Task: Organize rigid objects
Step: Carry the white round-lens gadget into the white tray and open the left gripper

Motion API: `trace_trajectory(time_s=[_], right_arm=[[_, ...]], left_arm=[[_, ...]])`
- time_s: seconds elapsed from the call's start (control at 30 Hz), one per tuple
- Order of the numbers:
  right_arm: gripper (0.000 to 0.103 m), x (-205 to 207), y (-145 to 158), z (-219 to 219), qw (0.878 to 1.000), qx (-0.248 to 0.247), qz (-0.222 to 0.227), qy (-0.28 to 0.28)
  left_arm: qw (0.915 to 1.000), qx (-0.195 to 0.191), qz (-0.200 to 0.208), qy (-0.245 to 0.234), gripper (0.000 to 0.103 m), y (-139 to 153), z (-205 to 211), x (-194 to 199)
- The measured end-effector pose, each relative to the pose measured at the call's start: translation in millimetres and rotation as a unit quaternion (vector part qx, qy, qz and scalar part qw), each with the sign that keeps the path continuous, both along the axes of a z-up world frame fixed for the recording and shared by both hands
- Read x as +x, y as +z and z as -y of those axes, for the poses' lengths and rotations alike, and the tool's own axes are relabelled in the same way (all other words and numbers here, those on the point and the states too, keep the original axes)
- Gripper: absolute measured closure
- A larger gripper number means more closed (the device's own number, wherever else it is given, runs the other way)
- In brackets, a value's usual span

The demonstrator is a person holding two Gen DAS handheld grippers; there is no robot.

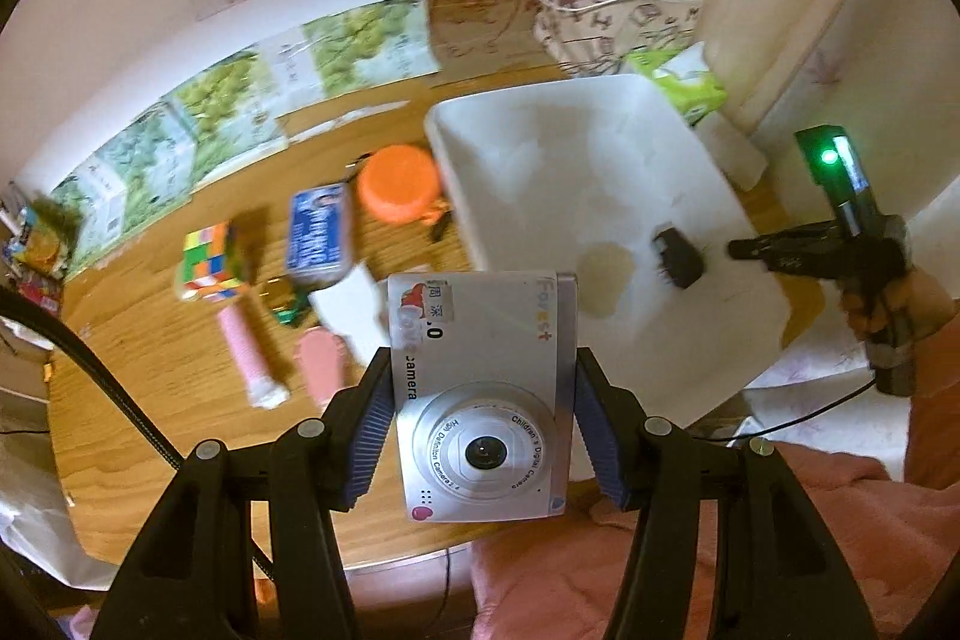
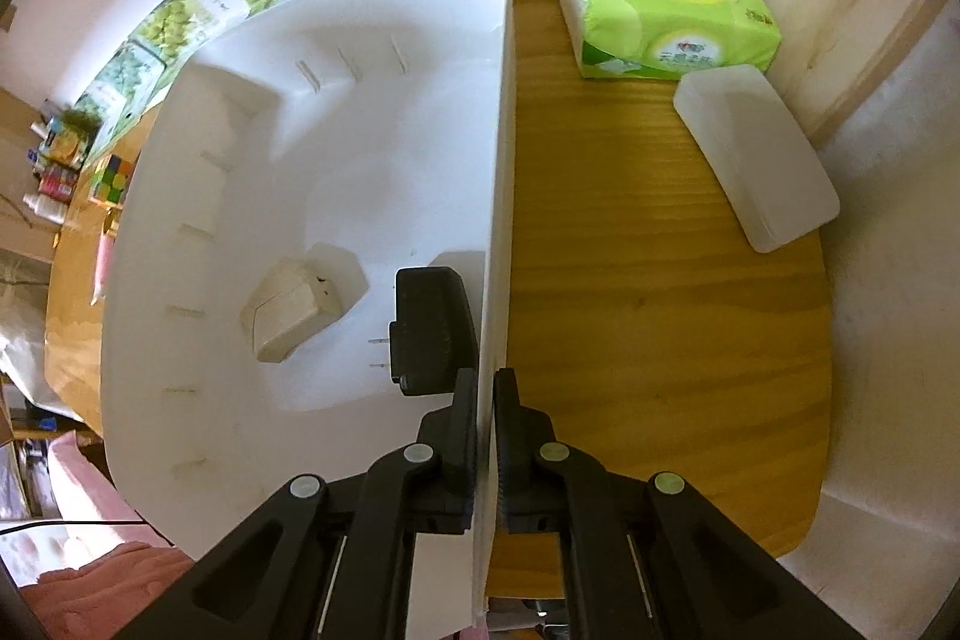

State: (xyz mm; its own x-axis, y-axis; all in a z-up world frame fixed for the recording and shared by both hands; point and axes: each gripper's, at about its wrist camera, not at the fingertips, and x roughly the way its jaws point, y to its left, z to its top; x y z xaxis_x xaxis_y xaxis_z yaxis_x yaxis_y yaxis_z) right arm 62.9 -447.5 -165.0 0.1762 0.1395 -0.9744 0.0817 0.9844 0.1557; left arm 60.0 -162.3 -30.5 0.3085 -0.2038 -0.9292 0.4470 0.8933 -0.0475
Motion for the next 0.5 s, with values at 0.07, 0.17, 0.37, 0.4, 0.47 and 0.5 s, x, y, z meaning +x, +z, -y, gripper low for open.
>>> trace_trajectory(time_s=[0.07,0.17,0.37,0.4,0.47,0.5], right_arm=[[0.097,-0.6,0.2,1.1,1.000,0.004,0.001,0.007],[0.096,-2.7,1.1,3.1,1.000,0.009,0.003,0.016],[0.095,-0.5,-0.3,2.5,0.999,0.015,0.003,0.030],[0.095,-0.5,-0.3,3.0,0.999,0.015,0.002,0.033],[0.094,0.9,-0.3,2.7,0.999,0.013,-0.001,0.040],[0.094,5.1,-1.5,-0.7,0.999,0.013,-0.002,0.041]], left_arm=[[0.9999,-0.010,-0.006,-0.005,0.042,-1.5,14.6,-1.4],[0.9997,-0.008,-0.019,-0.012,0.042,-10.9,37.8,-1.0],[0.9980,-0.003,-0.054,-0.033,0.042,-34.6,83.2,-2.0],[0.9976,-0.002,-0.059,-0.035,0.042,-37.9,89.7,-2.9],[0.9968,0.000,-0.067,-0.043,0.042,-45.6,103.1,-3.1],[0.9965,0.001,-0.070,-0.044,0.042,-48.5,108.2,-3.3]])
